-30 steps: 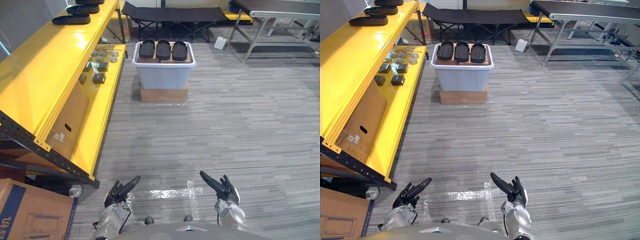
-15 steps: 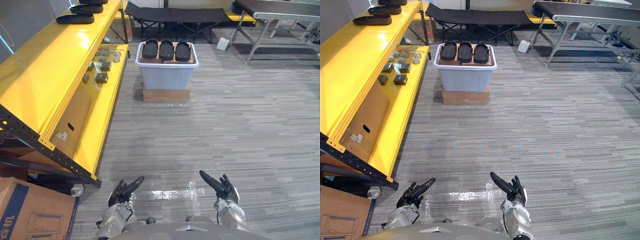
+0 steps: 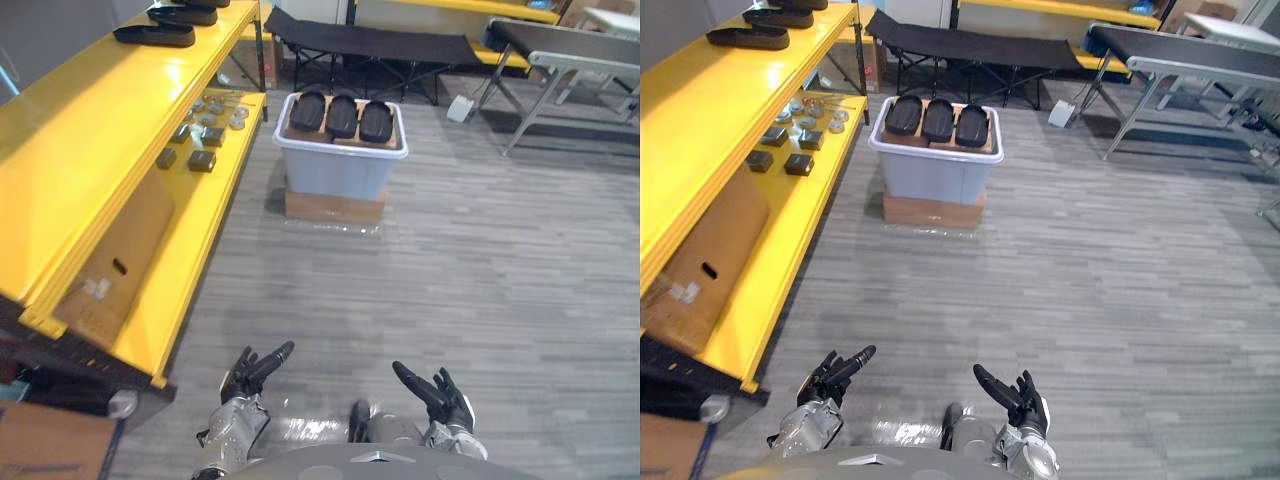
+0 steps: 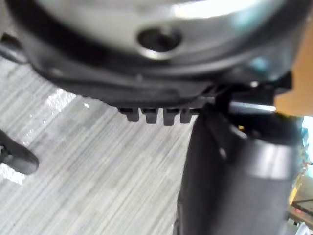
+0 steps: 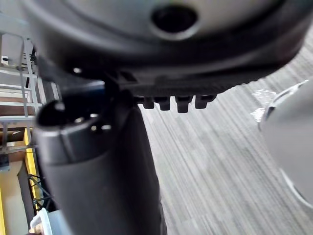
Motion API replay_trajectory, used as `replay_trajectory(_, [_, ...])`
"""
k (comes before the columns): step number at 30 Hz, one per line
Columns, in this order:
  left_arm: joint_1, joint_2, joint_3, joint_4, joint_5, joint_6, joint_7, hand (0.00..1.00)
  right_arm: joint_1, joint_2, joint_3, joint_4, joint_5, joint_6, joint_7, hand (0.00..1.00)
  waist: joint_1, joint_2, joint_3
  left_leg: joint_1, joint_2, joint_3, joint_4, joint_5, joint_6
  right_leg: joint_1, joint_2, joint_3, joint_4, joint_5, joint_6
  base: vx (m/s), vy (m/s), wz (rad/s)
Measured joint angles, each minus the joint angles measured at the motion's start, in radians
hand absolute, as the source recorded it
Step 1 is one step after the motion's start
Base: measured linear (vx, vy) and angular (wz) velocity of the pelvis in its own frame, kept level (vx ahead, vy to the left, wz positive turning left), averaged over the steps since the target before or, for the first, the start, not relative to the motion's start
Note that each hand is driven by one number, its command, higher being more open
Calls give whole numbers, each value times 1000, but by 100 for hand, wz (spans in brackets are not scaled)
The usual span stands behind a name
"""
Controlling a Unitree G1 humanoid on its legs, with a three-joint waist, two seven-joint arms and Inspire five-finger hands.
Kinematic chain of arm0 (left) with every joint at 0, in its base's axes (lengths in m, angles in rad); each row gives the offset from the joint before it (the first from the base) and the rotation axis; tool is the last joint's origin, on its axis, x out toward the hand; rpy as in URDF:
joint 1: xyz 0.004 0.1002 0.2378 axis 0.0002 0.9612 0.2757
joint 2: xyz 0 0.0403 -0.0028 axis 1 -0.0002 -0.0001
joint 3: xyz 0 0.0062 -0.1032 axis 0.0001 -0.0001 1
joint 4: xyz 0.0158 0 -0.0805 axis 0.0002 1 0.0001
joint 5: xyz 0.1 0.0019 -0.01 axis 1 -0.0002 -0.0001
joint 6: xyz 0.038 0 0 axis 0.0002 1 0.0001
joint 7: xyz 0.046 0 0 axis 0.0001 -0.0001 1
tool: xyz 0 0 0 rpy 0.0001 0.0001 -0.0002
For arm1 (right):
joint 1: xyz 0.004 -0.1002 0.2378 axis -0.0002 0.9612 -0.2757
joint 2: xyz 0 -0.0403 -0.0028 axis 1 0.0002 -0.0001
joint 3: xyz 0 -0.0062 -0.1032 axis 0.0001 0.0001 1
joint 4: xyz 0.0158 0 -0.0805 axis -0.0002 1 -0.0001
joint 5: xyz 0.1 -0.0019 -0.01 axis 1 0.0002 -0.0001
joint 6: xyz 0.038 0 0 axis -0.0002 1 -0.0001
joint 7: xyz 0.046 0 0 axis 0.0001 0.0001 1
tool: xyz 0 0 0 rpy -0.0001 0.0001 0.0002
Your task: Walk over and take three plastic housings, then place them on the shelf
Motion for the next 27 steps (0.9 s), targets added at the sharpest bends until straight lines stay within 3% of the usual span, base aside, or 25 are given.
replay_trajectory(2, [4,-21,10,-8,0,9,-1,100,-13,-7,-1,-9,0,-14,0,100,1,23,2,-130,61,-18,308,49,-10,41,41,-4,-6,-20,-32,583,-393,-4])
replay_trajectory(3, [4,-37,14,-8,1,35,-10,100,-28,-27,-5,-4,-1,-19,-2,100,3,59,17,-256,112,-40,582,77,0,138,94,0,-70,-32,-52,533,-274,-3])
replay_trajectory(5, [11,-37,29,-10,1,46,-7,100,-42,-32,-4,19,-2,-21,-2,100,14,53,25,-306,94,-51,622,60,2,200,99,12,-107,-34,-56,344,-148,-16])
replay_trajectory(7, [3,-34,44,-11,3,34,-12,100,-73,-44,-5,46,-1,-33,-8,100,50,37,43,-360,16,-47,455,29,10,267,78,59,-142,-34,-58,390,-70,-63])
replay_trajectory(9, [7,-34,44,-16,6,21,-18,100,-116,-58,-5,45,-1,-37,-19,100,60,45,49,-402,-44,-49,185,55,21,291,58,107,-172,-35,-56,356,49,-78])
replay_trajectory(11, [7,-39,47,-19,9,12,-18,100,-139,-70,-2,28,0,-38,-31,100,71,63,61,-443,-74,-100,-127,196,20,331,48,149,-194,-70,-22,306,155,-58])
replay_trajectory(12, [8,-39,47,-20,9,11,-18,100,-136,-71,2,27,0,-37,-34,100,77,65,63,-445,-71,-106,-167,216,15,342,48,158,-191,-93,-10,374,258,-66])
replay_trajectory(13, [15,-39,49,-28,9,-5,-19,100,-124,-78,25,27,2,-33,-41,100,89,71,62,-440,-55,-101,-167,268,17,376,50,177,-162,-175,22,318,237,-52])
replay_trajectory(14, [26,-33,51,-27,9,-8,-20,100,-120,-76,35,27,2,-31,-42,100,86,67,63,-436,-55,-94,-143,320,34,389,47,190,-147,-195,27,409,287,-51])
replay_trajectory(15, [29,-17,56,-35,8,-10,-21,100,-112,-66,53,16,2,-27,-44,100,84,41,53,-435,-77,-83,-109,370,84,402,20,213,-123,-242,42,311,177,-18])
replay_trajectory(16, [22,-4,56,-38,8,-11,-21,100,-105,-59,59,3,2,-27,-44,100,84,12,52,-439,-101,-76,-86,371,100,403,-8,222,-108,-270,43,413,172,-7])
replay_trajectory(17, [7,4,55,-32,9,-11,-19,100,-103,-51,56,-7,2,-26,-44,100,83,-16,48,-441,-139,-64,-72,345,129,389,-34,248,-52,-260,56,352,106,7])
replay_trajectory(18, [0,2,53,-27,9,-8,-19,100,-100,-52,56,-7,2,-25,-44,100,82,-23,46,-437,-153,-60,-71,339,138,372,-49,261,-4,-258,55,438,153,23])
replay_trajectory(19, [-3,1,37,-26,9,-9,-20,100,-94,-55,55,-1,2,-21,-41,100,81,-27,46,-417,-179,-58,-73,322,153,331,-68,290,116,-244,74,524,225,25])
replay_trajectory(21, [-3,3,24,-19,9,-10,-20,100,-91,-48,57,35,0,-16,-40,100,79,-28,48,-359,-205,-59,-89,281,181,216,-85,337,403,-141,219,468,203,20])
replay_trajectory(22, [-4,6,23,-6,9,-11,-15,100,-91,-37,60,77,-2,-15,-39,100,75,-26,51,-293,-217,-69,-119,266,191,140,-93,351,586,-47,289,334,113,16])
replay_trajectory(23, [-3,7,20,1,9,-12,-10,100,-90,-34,67,96,-2,-15,-39,100,73,-24,51,-263,-219,-73,-129,261,187,112,-97,348,651,-57,272,492,155,18])
replay_trajectory(25, [-5,6,18,7,8,-29,-2,100,-75,-39,82,105,-13,-22,-27,100,69,-14,53,-173,-226,-90,-166,219,205,2,-119,287,743,-111,179,399,79,9])
replay_trajectory(26, [-5,6,18,8,8,-29,-1,100,-68,-39,79,105,-24,-31,-26,100,63,-6,55,-156,-225,-103,-174,211,205,-27,-125,256,725,-130,149,452,6,49])
replay_trajectory(27, [-10,6,17,19,5,-27,-2,100,-68,-47,67,102,-40,-46,-26,100,40,9,56,-115,-203,-140,-181,188,211,-66,-129,153,546,-166,102,367,-36,67])
